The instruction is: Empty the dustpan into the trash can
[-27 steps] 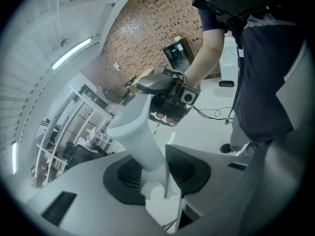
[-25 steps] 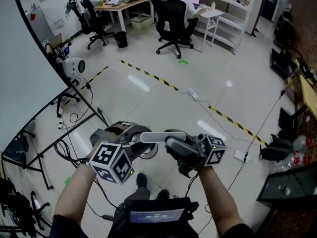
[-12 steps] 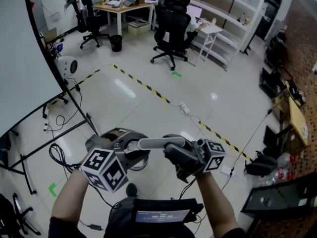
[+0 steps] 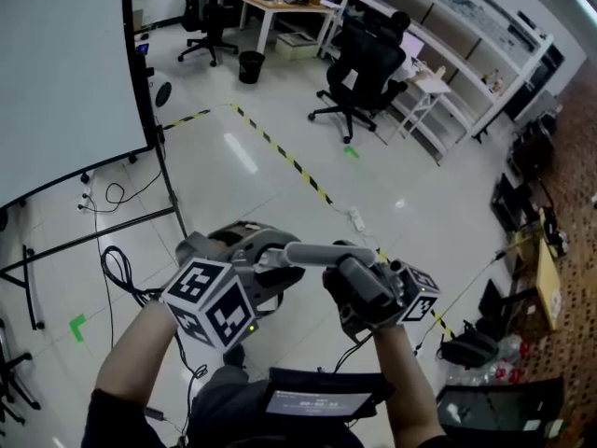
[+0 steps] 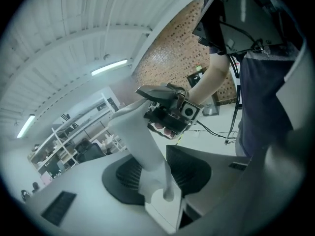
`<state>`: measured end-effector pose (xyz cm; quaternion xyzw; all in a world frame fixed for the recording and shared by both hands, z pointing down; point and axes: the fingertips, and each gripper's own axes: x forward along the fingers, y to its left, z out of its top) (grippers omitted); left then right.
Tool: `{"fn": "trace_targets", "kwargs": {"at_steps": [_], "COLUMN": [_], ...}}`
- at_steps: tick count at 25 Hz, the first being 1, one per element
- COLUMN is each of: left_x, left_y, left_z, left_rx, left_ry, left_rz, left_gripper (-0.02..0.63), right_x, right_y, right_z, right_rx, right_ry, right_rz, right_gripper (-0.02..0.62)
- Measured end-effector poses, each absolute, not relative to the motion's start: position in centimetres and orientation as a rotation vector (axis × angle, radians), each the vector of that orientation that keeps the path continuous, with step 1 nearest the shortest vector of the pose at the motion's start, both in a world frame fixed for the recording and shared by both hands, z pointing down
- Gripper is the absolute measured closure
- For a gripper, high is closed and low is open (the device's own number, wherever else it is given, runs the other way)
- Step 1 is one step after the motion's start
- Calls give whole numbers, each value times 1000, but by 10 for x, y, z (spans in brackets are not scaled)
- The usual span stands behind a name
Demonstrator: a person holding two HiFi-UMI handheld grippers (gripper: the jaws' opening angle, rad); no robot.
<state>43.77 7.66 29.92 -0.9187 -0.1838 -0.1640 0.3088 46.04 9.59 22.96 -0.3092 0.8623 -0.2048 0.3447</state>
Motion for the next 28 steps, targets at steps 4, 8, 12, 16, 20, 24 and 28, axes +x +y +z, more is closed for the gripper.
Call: {"fn": "trace_targets", "kwargs": {"at_steps": [4,8,12,16,20,24,28], "left_x": [434,428,432,445,461,488,515], "left_y": [52,39,31,27,24,32,31], "left_z": [294,284,264,247,236,226,223], "left_rx": [-2454,-2483,-2502,-2535,-2567,-2594,-2585], "left_ry": [-372,-298,-244,-194,-113,-13,79], "left_rz": [-402,-351,-313,-277,-276,-295,-339], "left_gripper": [474,479,479,474,474,474,474], "right_x": [450,442,443,454,470,499,526], "right_y": [73,59,52,45,41,48,48], "right_z": [223,213,195,176,163,154,149], "right_rx": [-808,-778,-755,-719,-645,-557,-481], "right_ry": [2305,2335,2372,2412,2423,2438,2453], "right_rz": [-529,-532,-491,-464,-428,-437,-456], "right_gripper": [468,469,466,462,458,457,456]}}
